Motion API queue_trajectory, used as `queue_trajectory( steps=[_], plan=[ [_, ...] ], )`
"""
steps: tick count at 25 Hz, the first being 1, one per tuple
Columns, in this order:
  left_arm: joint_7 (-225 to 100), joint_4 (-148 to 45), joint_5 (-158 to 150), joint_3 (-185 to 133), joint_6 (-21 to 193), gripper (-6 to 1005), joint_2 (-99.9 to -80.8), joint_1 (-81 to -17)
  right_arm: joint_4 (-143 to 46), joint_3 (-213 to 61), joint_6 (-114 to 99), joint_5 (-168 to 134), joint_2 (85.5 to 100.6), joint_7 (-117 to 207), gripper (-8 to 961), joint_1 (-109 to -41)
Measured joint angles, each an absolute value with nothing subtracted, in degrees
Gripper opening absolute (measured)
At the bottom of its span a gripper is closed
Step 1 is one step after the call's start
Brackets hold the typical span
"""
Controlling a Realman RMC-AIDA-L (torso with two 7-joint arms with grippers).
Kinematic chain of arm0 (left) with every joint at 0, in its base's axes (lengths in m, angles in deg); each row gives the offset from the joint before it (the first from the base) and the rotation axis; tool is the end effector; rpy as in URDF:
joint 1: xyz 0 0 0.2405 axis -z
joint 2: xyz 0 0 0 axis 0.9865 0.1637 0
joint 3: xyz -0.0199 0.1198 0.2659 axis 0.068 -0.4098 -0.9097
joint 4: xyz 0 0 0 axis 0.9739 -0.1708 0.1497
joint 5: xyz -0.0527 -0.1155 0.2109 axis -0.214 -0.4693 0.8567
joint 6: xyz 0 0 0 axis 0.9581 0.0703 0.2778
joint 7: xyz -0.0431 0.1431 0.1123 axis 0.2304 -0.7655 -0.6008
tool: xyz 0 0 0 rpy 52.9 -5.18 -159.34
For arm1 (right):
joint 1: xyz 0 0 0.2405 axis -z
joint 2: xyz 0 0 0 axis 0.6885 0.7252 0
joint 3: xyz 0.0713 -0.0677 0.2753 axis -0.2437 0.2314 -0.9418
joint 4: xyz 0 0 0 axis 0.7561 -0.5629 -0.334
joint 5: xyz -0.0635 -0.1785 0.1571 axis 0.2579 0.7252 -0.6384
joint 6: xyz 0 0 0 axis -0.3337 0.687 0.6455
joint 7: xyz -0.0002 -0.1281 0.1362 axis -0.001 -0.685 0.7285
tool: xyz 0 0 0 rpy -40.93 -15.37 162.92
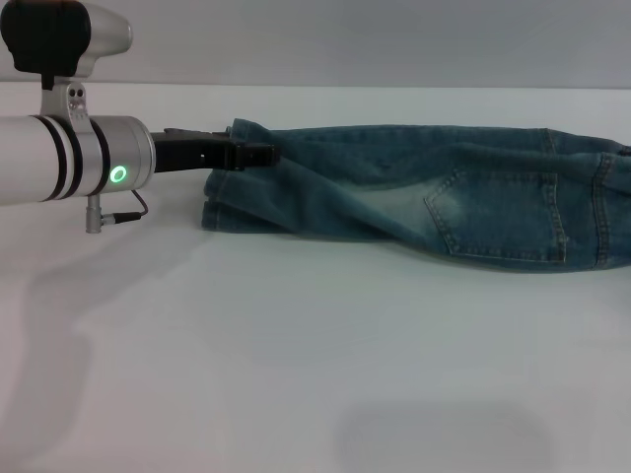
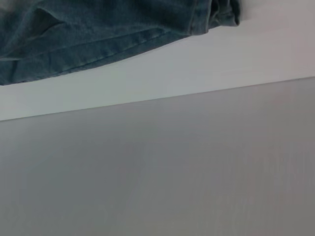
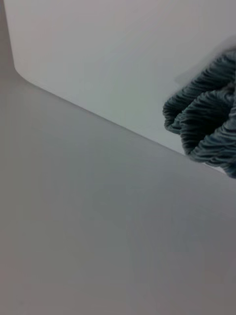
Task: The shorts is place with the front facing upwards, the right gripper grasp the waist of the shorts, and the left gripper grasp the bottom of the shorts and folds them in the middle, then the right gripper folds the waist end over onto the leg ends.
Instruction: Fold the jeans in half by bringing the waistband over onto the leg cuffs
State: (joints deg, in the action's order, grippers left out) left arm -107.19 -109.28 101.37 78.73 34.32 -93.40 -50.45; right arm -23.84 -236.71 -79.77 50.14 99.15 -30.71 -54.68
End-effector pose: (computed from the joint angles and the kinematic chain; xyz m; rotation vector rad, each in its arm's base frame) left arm -0.2458 0.4890 -0.0761 -2.2608 -1.0733 -0.3398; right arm 0.4899 0.3132 0.0022 -1.1516 1.7362 1.2118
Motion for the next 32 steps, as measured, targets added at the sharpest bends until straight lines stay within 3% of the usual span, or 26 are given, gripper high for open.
queue_trajectory(
  steps=[32],
  plan=[
    [-108.4, -109.7, 101.0, 80.9, 33.5, 819, -93.22, -48.9, -27.7, -236.1, -73.2, 50.7, 97.60, -28.2, 660, -62.2]
  ],
)
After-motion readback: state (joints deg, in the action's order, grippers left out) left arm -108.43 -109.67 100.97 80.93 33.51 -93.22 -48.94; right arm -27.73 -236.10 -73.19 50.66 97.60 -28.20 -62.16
